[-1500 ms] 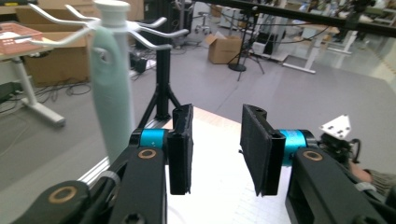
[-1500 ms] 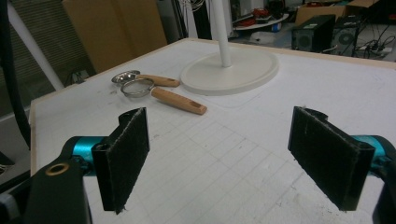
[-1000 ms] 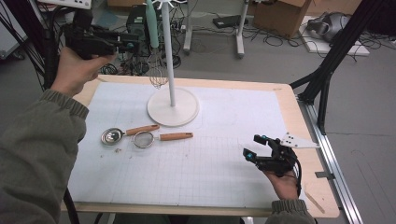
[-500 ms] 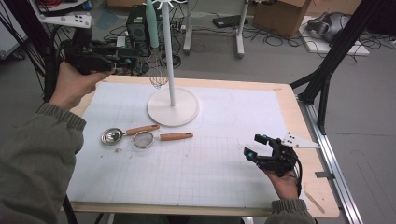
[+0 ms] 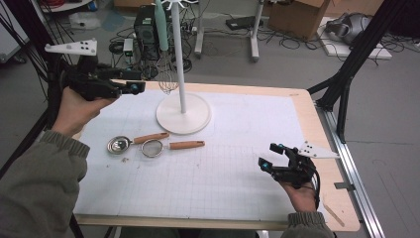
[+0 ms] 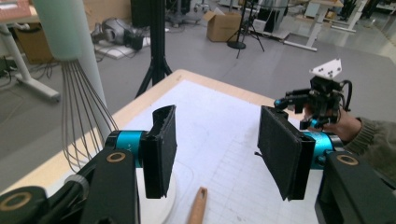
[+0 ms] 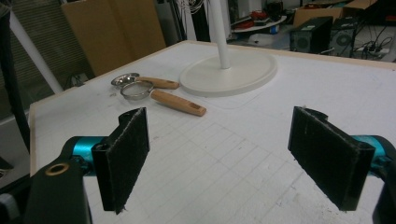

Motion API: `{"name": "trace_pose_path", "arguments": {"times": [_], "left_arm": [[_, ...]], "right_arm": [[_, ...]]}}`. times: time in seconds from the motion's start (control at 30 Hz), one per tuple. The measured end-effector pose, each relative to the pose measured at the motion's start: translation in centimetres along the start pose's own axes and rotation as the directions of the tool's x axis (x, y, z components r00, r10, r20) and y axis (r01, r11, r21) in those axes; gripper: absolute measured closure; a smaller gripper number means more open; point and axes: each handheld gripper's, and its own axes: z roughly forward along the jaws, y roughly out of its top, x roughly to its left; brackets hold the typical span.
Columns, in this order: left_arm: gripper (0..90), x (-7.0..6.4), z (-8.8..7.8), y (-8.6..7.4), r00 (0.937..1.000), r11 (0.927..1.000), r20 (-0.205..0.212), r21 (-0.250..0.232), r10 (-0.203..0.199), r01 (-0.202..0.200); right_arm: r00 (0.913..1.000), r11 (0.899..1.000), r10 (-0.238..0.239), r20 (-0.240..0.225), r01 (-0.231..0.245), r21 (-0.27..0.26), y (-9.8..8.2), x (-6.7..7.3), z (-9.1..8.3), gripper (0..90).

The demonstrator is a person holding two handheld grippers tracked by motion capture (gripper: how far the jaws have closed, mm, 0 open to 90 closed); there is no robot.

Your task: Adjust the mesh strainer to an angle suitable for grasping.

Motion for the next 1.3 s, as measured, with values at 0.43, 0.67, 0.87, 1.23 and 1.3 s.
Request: {"name": "trace_pose_path", "arguments": {"times": [0.43, 0.67, 0.87, 1.23, 1.3], "left_arm": [[41.0, -0.8, -0.4, -3.4, 0.9995, 0.9998, -0.030, -0.013, -0.012, 0.011], [40.4, -1.3, -0.3, -4.9, 0.9994, 0.9999, -0.033, -0.008, -0.006, 0.006], [40.3, -1.7, 0.1, -6.4, 0.9989, 1.0000, -0.047, 0.009, 0.004, -0.004], [38.8, -2.2, 1.1, -9.5, 0.9992, 0.9998, -0.038, 0.020, 0.007, -0.006], [38.6, -2.2, 1.4, -10.1, 0.9994, 0.9997, -0.034, 0.025, 0.007, -0.006]], "right_arm": [[0.9998, 1.000, -0.015, 0.010, 0.014, 0.021, -0.1, 0.4, 0.3, 19.3], [0.9997, 0.999, -0.023, 0.005, 0.023, 0.036, -0.2, 0.6, 0.5, 19.3], [0.9996, 0.999, -0.027, 0.007, 0.026, 0.044, -0.4, 0.6, 0.6, 19.3], [0.9994, 0.997, -0.032, 0.011, 0.032, 0.066, -0.6, 0.7, 1.0, 19.3], [0.9995, 0.997, -0.029, 0.009, 0.029, 0.068, -0.6, 0.8, 1.0, 19.3]]}}
